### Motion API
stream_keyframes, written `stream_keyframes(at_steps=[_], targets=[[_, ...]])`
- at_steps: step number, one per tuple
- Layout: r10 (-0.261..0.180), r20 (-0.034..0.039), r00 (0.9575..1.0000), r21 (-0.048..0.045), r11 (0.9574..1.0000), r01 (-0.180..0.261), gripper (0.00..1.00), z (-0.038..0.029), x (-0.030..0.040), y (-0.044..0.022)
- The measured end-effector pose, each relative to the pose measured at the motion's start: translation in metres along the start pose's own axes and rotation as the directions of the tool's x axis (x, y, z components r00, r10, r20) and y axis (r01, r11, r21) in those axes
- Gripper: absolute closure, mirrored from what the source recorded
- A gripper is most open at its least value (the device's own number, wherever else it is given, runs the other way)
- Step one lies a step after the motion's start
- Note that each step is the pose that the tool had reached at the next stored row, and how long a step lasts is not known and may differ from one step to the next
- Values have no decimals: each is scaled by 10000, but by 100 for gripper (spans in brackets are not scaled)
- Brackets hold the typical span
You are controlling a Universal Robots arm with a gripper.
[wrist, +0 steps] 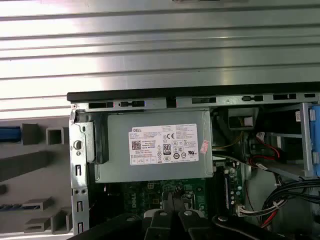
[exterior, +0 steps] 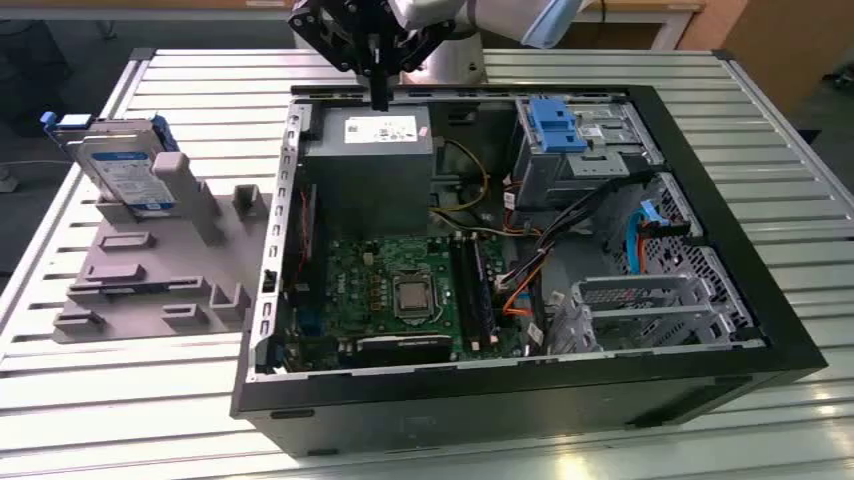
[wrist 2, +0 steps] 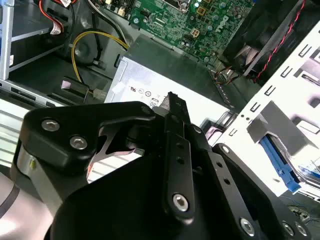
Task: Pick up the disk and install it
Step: 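Reach for the disk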
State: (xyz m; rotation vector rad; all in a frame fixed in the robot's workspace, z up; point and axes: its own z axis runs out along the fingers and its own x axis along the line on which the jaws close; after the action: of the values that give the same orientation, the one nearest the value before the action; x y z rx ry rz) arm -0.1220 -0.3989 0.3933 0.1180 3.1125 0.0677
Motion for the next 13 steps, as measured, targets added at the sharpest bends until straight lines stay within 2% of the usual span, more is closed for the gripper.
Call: stream_keyframes(at_steps=[13], targets=[[0, 0, 10000, 1, 10000, 0, 89, 0, 5, 0]])
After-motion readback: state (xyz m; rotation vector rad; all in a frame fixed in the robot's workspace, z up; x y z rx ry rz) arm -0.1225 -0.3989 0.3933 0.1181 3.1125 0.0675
